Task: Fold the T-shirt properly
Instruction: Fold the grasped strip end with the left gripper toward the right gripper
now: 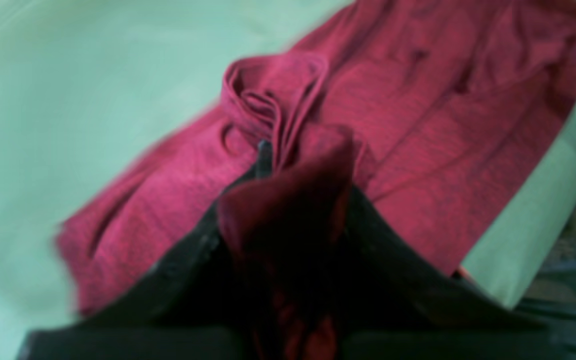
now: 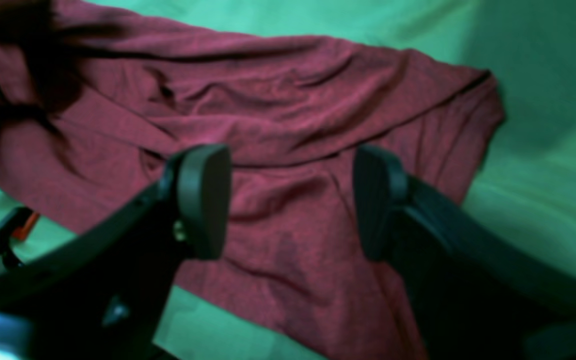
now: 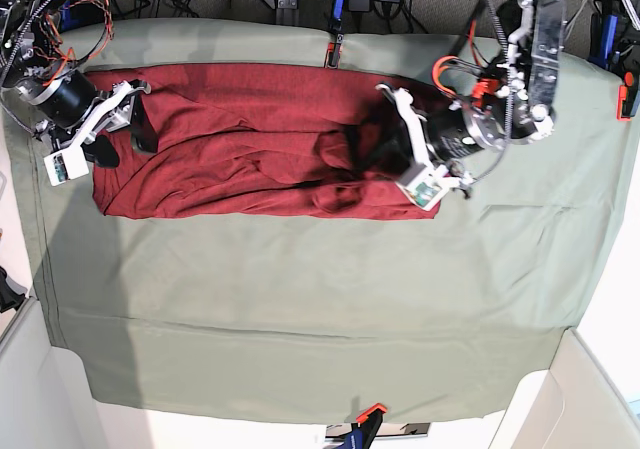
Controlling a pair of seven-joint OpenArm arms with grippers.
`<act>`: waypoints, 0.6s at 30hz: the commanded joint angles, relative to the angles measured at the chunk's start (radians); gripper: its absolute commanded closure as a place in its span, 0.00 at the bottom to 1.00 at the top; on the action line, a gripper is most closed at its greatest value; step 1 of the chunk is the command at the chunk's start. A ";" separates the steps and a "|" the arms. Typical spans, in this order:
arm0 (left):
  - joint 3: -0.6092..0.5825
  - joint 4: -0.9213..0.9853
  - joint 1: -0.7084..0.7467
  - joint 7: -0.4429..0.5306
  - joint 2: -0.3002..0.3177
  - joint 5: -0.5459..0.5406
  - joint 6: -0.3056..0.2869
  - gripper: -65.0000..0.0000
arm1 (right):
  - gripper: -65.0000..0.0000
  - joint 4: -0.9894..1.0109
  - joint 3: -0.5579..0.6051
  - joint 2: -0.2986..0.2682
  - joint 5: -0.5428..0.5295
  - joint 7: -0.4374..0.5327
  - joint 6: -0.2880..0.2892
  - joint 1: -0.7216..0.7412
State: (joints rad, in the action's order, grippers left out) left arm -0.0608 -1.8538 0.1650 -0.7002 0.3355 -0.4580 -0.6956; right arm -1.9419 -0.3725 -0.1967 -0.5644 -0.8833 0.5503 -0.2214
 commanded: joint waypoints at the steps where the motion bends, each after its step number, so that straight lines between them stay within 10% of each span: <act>1: -0.005 0.016 -0.030 0.026 -0.001 0.005 -0.003 1.00 | 0.41 -0.019 -0.006 -0.008 -0.016 0.023 -0.001 0.008; 4: -0.026 0.124 -0.079 0.031 -0.024 0.014 -0.003 1.00 | 0.41 -0.019 -0.006 -0.008 -0.015 0.023 -0.005 0.008; 9: -0.026 0.193 -0.096 -0.002 -0.037 -0.083 -0.003 0.46 | 0.41 -0.019 -0.034 -0.008 -0.015 0.023 -0.006 0.008; 18: -0.026 0.156 -0.098 -0.223 -0.037 -0.572 -0.003 0.44 | 0.40 0.047 -0.120 -0.060 0.050 0.050 -0.069 0.010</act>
State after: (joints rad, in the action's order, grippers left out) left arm -0.0906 -1.6764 0.0826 -0.9394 0.2939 -1.0092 -0.6895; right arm -1.8801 -0.4843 -0.2417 -0.5030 -0.8566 0.4854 -0.2188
